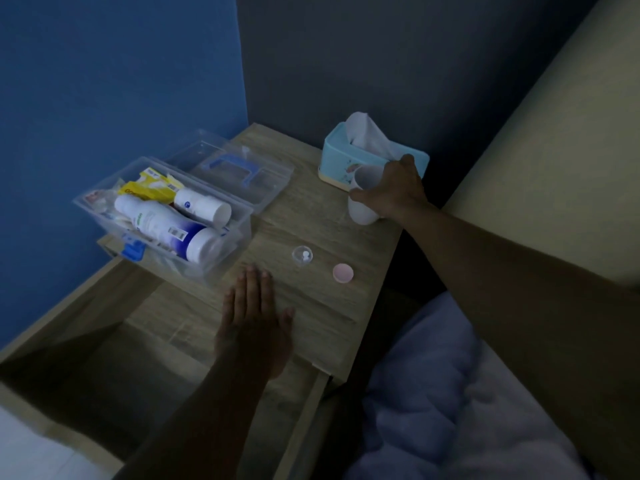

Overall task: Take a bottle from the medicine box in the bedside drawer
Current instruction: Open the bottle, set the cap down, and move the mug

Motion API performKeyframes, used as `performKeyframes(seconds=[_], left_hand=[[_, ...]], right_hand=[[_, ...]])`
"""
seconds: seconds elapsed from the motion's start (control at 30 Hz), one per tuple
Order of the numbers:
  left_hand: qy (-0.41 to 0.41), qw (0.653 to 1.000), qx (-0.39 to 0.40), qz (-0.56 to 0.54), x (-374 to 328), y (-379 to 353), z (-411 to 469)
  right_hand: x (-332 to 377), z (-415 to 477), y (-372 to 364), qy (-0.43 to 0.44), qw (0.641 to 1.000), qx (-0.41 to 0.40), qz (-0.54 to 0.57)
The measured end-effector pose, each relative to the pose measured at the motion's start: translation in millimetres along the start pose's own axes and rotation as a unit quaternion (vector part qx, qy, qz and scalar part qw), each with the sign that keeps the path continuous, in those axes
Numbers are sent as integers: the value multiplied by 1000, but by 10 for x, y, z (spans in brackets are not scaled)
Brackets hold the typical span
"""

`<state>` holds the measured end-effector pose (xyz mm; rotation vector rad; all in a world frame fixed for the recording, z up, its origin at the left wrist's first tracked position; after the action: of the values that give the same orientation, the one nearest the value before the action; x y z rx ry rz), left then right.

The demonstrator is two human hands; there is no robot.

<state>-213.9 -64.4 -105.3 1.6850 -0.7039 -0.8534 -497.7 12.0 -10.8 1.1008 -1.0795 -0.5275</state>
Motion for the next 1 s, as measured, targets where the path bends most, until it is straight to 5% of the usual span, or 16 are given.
performKeyframes(seconds=[0.4,1.0], left_hand=[[4,999,44,6,-8,72,1],[5,999,42,4,-23,85,-13]], right_hand=[[332,-412,-3,104,994,18,31],[409,-635,-160,100,994,32,30]])
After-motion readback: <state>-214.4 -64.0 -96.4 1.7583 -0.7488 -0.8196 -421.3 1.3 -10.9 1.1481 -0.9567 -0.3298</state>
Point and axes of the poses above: each hand's wrist, its own z-axis towards the middle knuckle, its own y-axis out of the back of the hand, x = y × z, the point moved 2 cm from there along z, towards the middle knuckle, and after that the axes turned 2 degrees about x, right-handed, at the moved point
